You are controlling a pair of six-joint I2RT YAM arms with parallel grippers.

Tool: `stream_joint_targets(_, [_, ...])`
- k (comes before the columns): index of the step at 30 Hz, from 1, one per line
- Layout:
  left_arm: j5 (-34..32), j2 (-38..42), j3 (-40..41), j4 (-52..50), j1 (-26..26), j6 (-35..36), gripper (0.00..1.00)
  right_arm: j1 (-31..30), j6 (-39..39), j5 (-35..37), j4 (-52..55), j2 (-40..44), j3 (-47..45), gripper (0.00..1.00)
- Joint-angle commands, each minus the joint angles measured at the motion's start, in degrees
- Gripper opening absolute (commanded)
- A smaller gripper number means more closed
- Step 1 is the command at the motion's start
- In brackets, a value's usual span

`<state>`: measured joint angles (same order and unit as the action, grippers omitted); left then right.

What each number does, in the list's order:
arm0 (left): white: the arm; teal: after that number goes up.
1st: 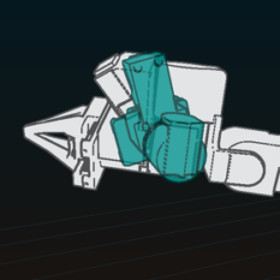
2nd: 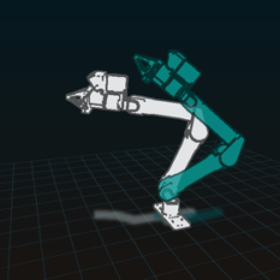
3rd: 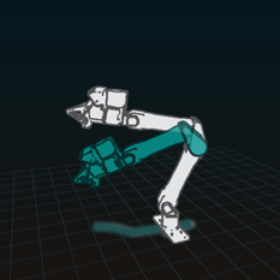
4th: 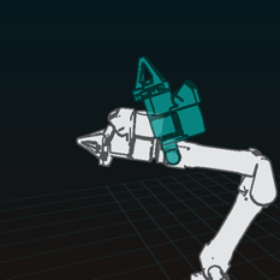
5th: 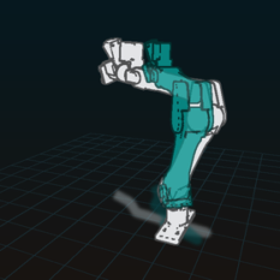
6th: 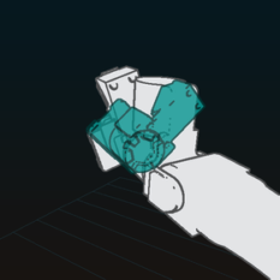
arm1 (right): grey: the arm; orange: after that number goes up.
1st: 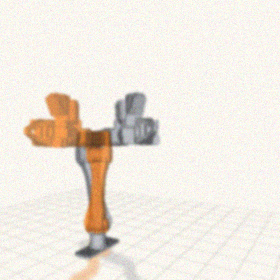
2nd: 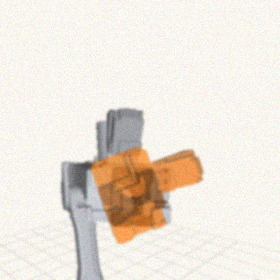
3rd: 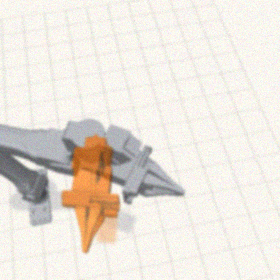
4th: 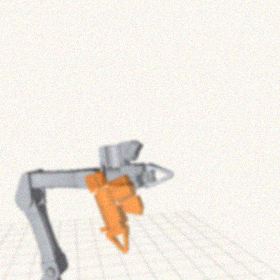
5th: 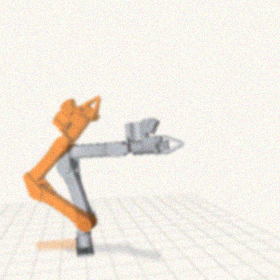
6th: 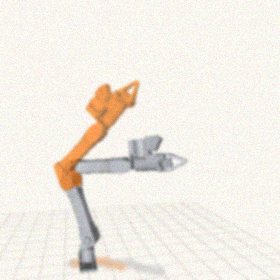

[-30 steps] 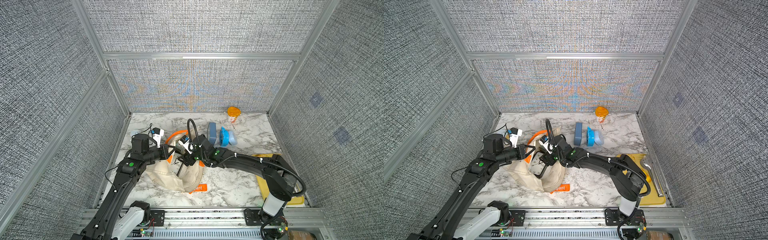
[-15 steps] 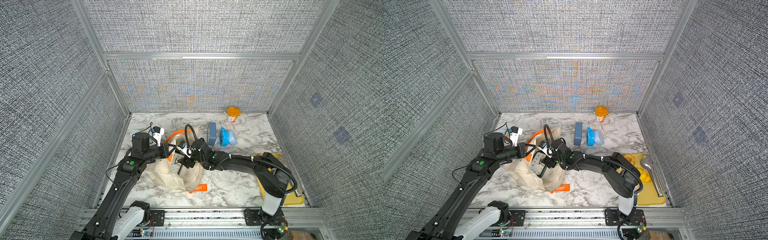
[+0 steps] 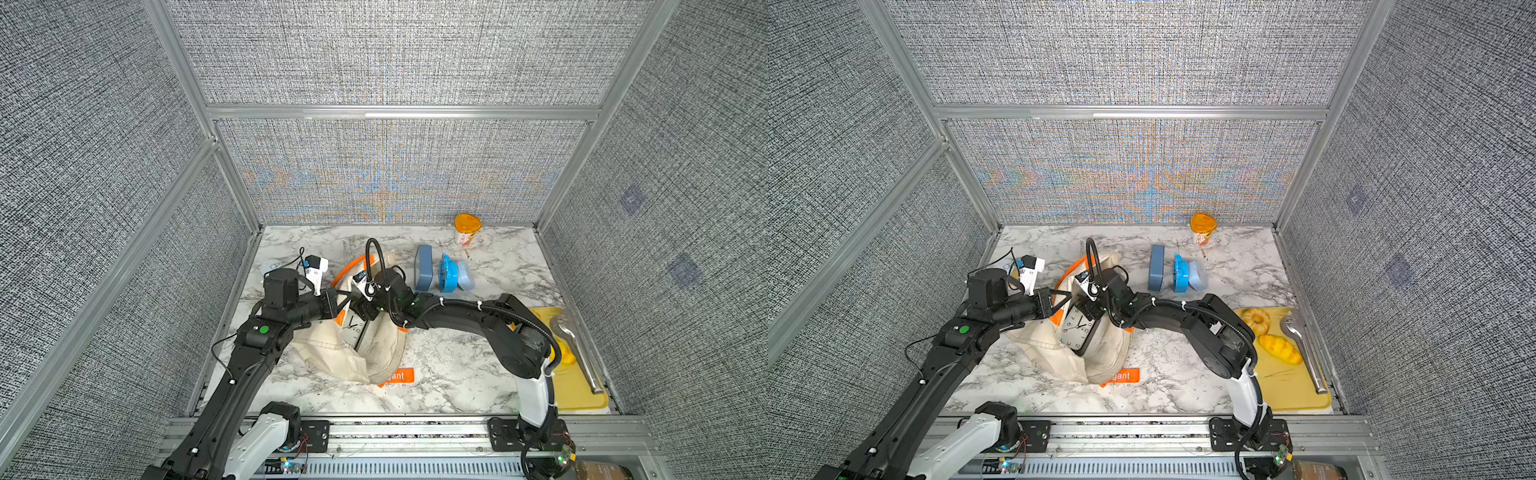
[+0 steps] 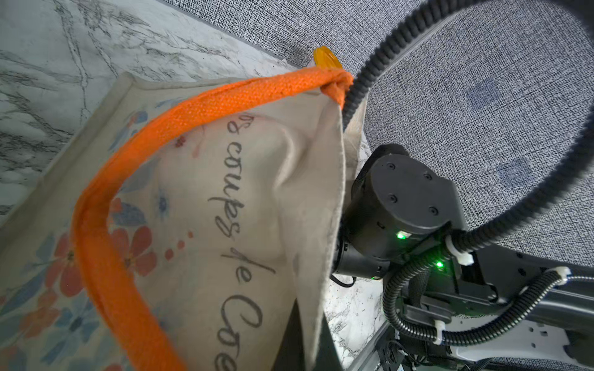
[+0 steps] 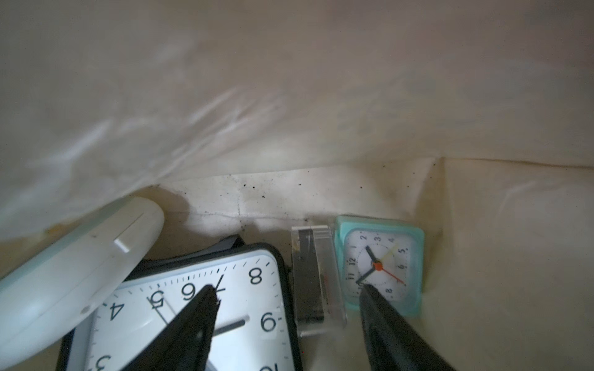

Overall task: Take the alarm clock out of the canvas bag
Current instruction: Pick up the alarm from the canvas bag.

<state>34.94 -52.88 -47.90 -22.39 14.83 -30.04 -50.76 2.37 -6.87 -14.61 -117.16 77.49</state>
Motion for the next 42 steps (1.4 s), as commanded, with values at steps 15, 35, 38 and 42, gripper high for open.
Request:
stream_joint_targets(15, [1.19, -0.27, -0.53, 0.95, -0.05, -0.1, 0.02, 1.66, -2.32, -2.18, 4.12, -5.18, 4.21, 0.63])
stream_joint_targets(35, [0.66, -0.34, -0.83, 0.24, -0.05, -0.19, 0.02, 2.11, -0.07, -0.88, 7.94, -8.88, 9.48, 0.54])
stream_joint_targets(38, [0.64, -0.66, -0.78, 0.43, -0.06, -0.13, 0.02, 2.16, -0.02, -1.1, 9.02, -10.06, 11.15, 0.56])
stream_joint_targets(42, [0.74, -0.98, -0.85, 0.68, -0.06, -0.19, 0.02, 2.17, 0.1, -1.52, 9.92, -11.74, 12.71, 0.55])
